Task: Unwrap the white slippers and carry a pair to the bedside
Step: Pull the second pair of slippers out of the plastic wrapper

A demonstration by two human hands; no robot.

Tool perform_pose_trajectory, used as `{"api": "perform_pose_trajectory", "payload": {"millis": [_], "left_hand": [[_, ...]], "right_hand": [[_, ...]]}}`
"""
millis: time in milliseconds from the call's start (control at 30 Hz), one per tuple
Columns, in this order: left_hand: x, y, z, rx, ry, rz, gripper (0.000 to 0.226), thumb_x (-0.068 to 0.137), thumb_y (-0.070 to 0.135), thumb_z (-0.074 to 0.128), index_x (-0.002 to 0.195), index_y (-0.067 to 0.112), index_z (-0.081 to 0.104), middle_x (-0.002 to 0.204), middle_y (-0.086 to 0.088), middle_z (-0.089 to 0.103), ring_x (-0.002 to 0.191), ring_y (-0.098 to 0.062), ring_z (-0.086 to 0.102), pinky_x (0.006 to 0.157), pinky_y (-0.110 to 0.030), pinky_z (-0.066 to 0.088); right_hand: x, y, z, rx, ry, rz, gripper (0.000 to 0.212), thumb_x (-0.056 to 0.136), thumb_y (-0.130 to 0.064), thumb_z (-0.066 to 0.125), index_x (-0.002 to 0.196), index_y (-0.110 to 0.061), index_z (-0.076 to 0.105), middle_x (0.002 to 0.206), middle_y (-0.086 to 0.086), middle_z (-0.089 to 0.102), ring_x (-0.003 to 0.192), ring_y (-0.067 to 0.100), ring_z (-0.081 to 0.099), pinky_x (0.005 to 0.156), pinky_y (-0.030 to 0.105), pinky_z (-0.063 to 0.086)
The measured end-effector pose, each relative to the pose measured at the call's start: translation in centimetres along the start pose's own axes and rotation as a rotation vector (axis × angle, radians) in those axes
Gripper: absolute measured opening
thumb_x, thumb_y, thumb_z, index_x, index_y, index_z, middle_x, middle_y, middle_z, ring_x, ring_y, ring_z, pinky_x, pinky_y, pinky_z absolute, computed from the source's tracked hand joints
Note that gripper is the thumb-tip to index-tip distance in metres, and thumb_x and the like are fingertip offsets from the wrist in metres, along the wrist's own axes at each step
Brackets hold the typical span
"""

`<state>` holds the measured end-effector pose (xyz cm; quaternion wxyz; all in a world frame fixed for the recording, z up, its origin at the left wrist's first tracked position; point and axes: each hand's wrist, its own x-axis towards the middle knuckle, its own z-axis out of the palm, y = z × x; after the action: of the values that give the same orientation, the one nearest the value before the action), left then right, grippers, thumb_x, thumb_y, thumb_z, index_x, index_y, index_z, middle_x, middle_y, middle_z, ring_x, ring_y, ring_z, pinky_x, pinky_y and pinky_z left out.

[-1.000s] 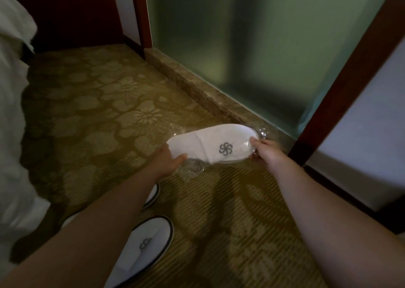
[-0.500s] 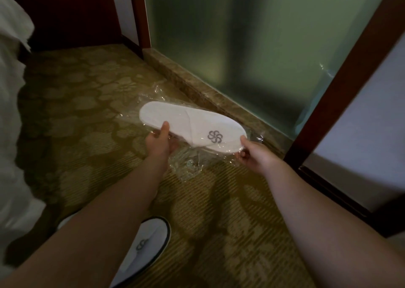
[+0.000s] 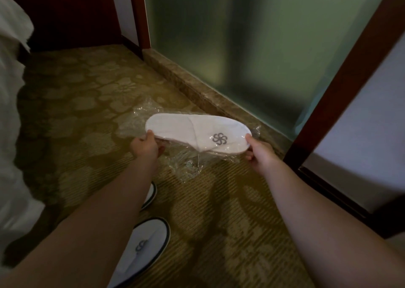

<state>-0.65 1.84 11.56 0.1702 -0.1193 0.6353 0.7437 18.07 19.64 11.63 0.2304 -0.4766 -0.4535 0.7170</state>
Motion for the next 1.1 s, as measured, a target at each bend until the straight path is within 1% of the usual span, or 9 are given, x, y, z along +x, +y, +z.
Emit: {"api": "perform_pose_trajectory", "payload": {"millis": [133,200,333,467,633,800,867,933,1100], "left_hand": [[-0.3,-0.3,0.2,0.060,0.007,0.068,0.015,0.093,0.019,0.053,0.086,0.006,0.054,0.072,-0.010,0.060,0.032,-0.004,0.059,0.032,-0.015,0.045],[-0.2,-0.5,0.0,0.074,0.019,0.067,0.018,0.093,0.017,0.053,0.077,0.010,0.049,0.068,-0.005,0.055,0.033,-0.007,0.057,0.025,-0.013,0.039],[0.1,-0.5,-0.6,0.104,-0.017,0.015,0.007,0.092,0.012,0.052,0.086,0.011,0.052,0.085,-0.013,0.063,0.062,-0.021,0.060,0.041,-0.024,0.051],[0.8,-0.3,-0.9,0.108,-0.021,-0.040,0.010,0.090,0.006,0.054,0.080,0.008,0.051,0.097,-0.018,0.062,0.062,-0.019,0.058,0.045,-0.027,0.053],[1.3,-0.4,-1.6,0.122,-0.011,-0.101,0.015,0.090,0.007,0.055,0.103,0.002,0.061,0.110,-0.022,0.067,0.068,-0.023,0.062,0.065,-0.035,0.054],[1.8,-0.4,-2.2,0.164,0.021,-0.089,0.026,0.090,0.011,0.057,0.111,-0.004,0.060,0.114,-0.024,0.066,0.097,-0.035,0.067,0.083,-0.047,0.056],[2.0,-0.4,-2.3,0.189,0.027,-0.059,0.021,0.091,0.011,0.055,0.105,-0.004,0.060,0.112,-0.025,0.067,0.084,-0.032,0.067,0.072,-0.044,0.058],[2.1,-0.3,-2.4,0.200,0.034,-0.041,0.012,0.092,0.009,0.052,0.091,-0.001,0.057,0.109,-0.026,0.068,0.064,-0.025,0.062,0.056,-0.036,0.053],[2.1,-0.4,-2.2,0.122,0.061,-0.041,0.008,0.095,0.010,0.043,0.098,0.003,0.047,0.107,-0.022,0.065,0.059,-0.021,0.058,0.052,-0.032,0.048]], "right_hand": [[0.5,0.1,-0.4,-0.017,0.093,-0.045,0.021,0.083,-0.036,0.064,0.077,-0.016,0.060,0.053,-0.002,0.051,0.034,0.006,0.038,0.030,0.015,0.029],[0.5,0.3,-0.8,-0.091,0.024,-0.027,0.025,0.076,-0.042,0.069,0.081,-0.018,0.063,0.053,-0.004,0.055,0.036,0.006,0.042,0.030,0.014,0.029],[0.6,0.7,-1.4,-0.173,-0.075,-0.009,0.026,0.075,-0.042,0.070,0.075,-0.016,0.063,0.036,-0.010,0.050,0.029,0.004,0.037,0.030,0.014,0.024],[0.8,0.4,-1.9,-0.137,-0.029,-0.022,0.021,0.083,-0.037,0.062,0.077,-0.017,0.060,0.036,-0.008,0.049,0.028,0.004,0.036,0.029,0.013,0.022],[0.6,0.1,-2.7,-0.098,0.133,-0.071,0.021,0.085,-0.039,0.059,0.089,-0.018,0.059,0.065,-0.002,0.047,0.051,0.011,0.040,0.030,0.014,0.029],[0.3,0.1,-3.3,0.088,0.347,-0.135,0.045,0.083,-0.038,0.063,0.117,-0.009,0.059,0.091,0.004,0.062,0.066,0.014,0.055,0.058,0.028,0.046],[0.3,0.1,-3.4,0.153,0.428,-0.154,0.049,0.083,-0.036,0.063,0.119,-0.003,0.058,0.104,0.010,0.063,0.077,0.020,0.059,0.073,0.032,0.049],[0.3,0.0,-3.5,0.189,0.491,-0.163,0.050,0.084,-0.036,0.062,0.119,-0.001,0.058,0.105,0.009,0.062,0.082,0.020,0.056,0.068,0.027,0.047],[0.3,0.0,-4.5,0.223,0.616,-0.106,0.056,0.086,-0.040,0.059,0.127,-0.002,0.052,0.122,0.013,0.061,0.101,0.027,0.059,0.076,0.027,0.040]]}}
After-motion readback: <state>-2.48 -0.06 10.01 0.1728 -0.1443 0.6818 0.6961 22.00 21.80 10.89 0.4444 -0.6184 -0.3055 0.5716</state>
